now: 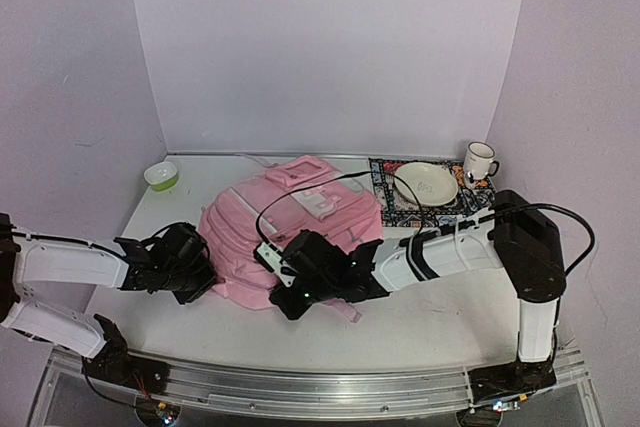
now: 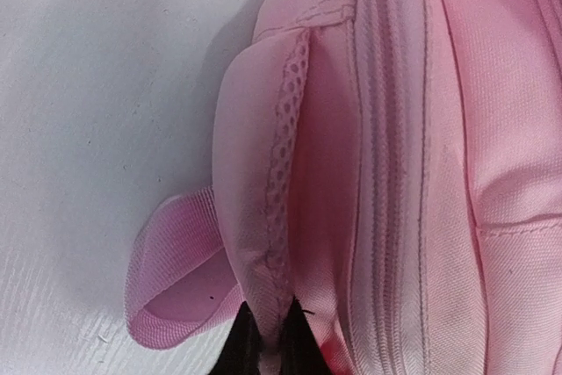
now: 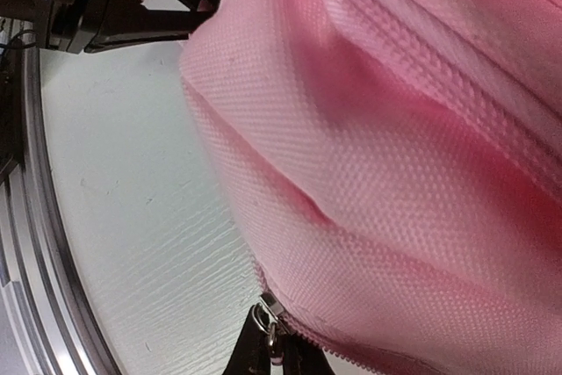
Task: Pack the student bag
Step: Zip the student bag into the largest pocket of the bag, then reset both arms
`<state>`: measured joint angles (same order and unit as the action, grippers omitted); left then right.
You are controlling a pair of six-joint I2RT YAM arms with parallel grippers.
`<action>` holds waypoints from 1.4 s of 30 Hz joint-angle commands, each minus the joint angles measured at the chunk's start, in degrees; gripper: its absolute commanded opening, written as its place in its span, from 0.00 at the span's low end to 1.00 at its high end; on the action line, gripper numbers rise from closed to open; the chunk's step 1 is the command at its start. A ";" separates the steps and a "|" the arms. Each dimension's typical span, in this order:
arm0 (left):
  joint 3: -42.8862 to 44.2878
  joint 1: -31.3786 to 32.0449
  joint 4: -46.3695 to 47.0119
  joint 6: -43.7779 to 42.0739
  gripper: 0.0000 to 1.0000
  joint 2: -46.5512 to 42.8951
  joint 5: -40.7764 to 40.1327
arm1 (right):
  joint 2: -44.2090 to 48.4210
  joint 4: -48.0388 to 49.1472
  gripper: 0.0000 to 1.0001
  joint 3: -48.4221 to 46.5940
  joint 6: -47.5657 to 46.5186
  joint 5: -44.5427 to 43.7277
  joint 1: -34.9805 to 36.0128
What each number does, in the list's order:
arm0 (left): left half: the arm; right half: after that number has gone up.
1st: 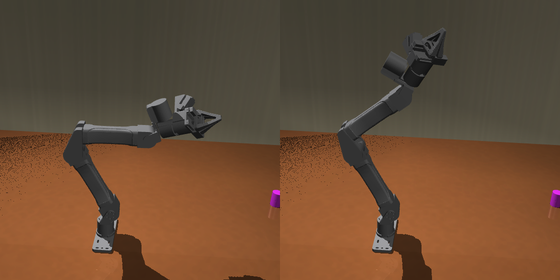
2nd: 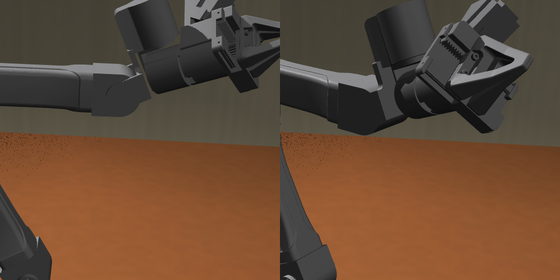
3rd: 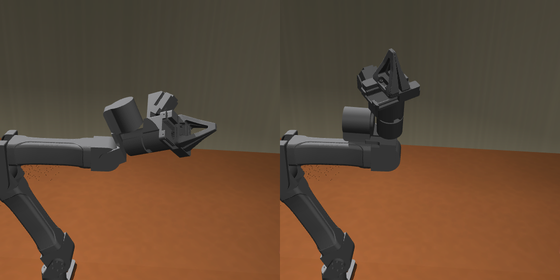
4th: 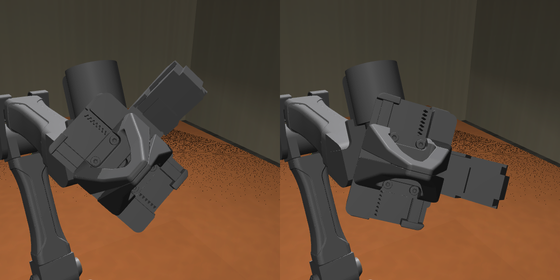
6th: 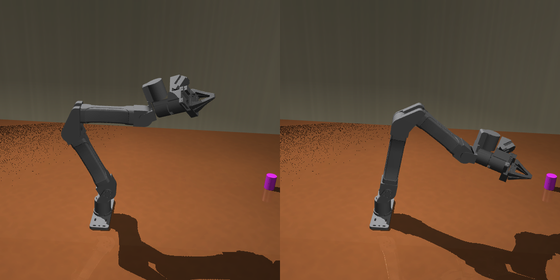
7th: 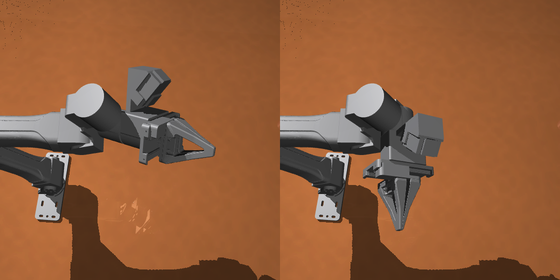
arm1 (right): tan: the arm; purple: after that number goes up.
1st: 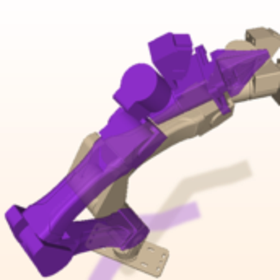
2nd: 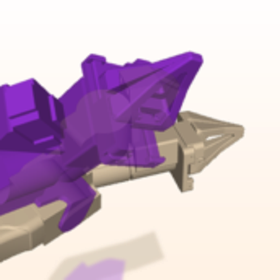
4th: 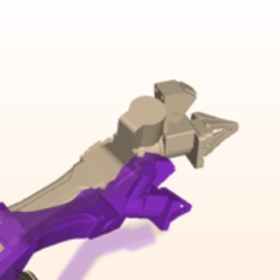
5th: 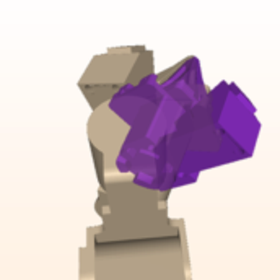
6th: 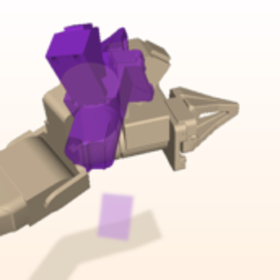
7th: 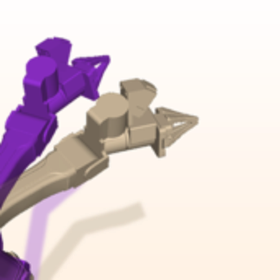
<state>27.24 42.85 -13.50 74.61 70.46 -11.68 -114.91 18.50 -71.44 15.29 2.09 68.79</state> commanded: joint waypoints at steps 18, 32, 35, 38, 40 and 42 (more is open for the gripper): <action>2.86 -5.31 -8.86 -9.84 0.22 -1.90 -4.77 | 17.35 -13.49 0.12 14.35 -5.18 -5.68 -11.60; 20.07 -18.89 -13.04 -30.13 0.93 -4.76 -3.83 | 25.98 -15.36 0.87 13.72 -5.77 -23.52 -21.48; 21.99 -26.53 -13.26 -35.61 0.97 -5.37 -1.82 | 30.95 -15.50 0.98 15.83 -4.78 -28.64 -27.31; 22.83 -33.70 -13.69 -39.49 0.99 -8.21 0.30 | 36.74 -15.67 0.98 18.64 -3.35 -33.27 -32.88; 22.98 -37.74 -13.72 -42.33 1.00 -11.25 1.40 | 41.71 -16.29 0.98 20.81 -2.89 -37.46 -36.38; 23.03 -39.36 -13.75 -45.06 1.00 -15.40 0.17 | 46.71 -17.05 0.98 22.66 -2.97 -41.85 -38.70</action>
<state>47.57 7.12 -26.35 38.36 62.69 -12.29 -77.20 4.86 -52.18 11.11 -27.81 33.85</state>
